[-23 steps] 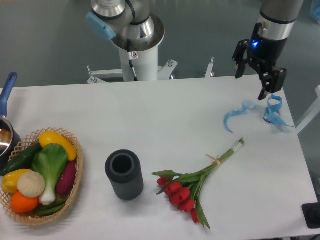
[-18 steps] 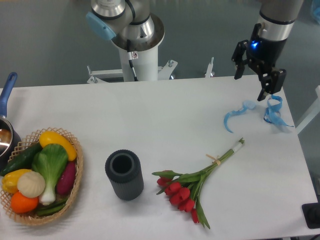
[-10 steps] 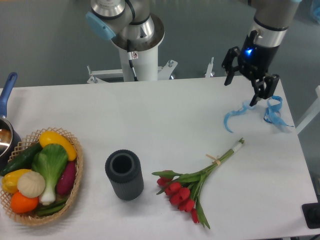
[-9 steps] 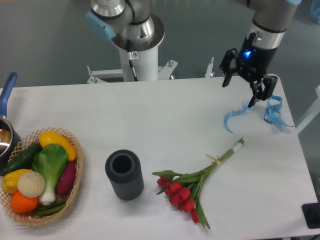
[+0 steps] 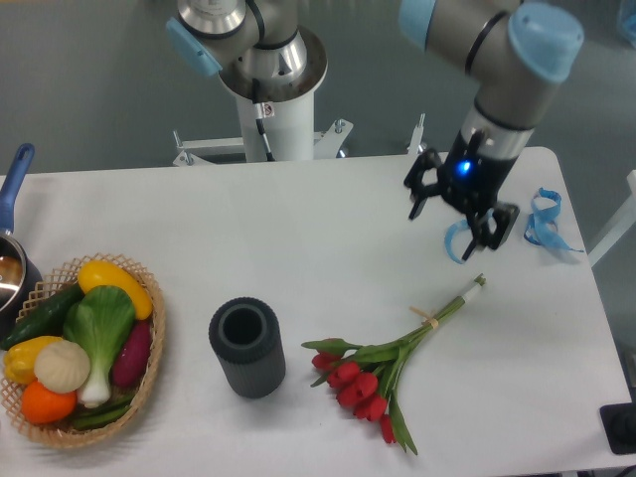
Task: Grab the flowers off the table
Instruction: 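Move the open gripper down toward the tulip stems near the twine, then lower the gripper around the tulip stems and close it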
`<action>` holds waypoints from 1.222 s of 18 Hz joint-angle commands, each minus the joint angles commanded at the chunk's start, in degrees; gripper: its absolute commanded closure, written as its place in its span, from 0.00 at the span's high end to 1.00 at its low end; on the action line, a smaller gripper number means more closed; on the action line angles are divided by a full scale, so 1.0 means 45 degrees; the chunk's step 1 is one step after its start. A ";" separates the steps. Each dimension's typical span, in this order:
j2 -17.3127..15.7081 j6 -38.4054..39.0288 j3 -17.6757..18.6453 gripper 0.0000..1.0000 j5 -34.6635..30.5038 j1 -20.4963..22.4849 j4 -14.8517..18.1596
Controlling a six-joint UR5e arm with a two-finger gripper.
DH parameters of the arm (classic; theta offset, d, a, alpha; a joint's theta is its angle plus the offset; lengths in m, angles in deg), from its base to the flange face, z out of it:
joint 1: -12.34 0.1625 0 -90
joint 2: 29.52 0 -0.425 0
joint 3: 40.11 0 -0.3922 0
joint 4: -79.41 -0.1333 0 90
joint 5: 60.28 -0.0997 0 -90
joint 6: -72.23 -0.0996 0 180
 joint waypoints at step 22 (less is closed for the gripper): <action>0.3029 0.0258 0.0195 1.00 -0.0723 -0.1037 -0.2309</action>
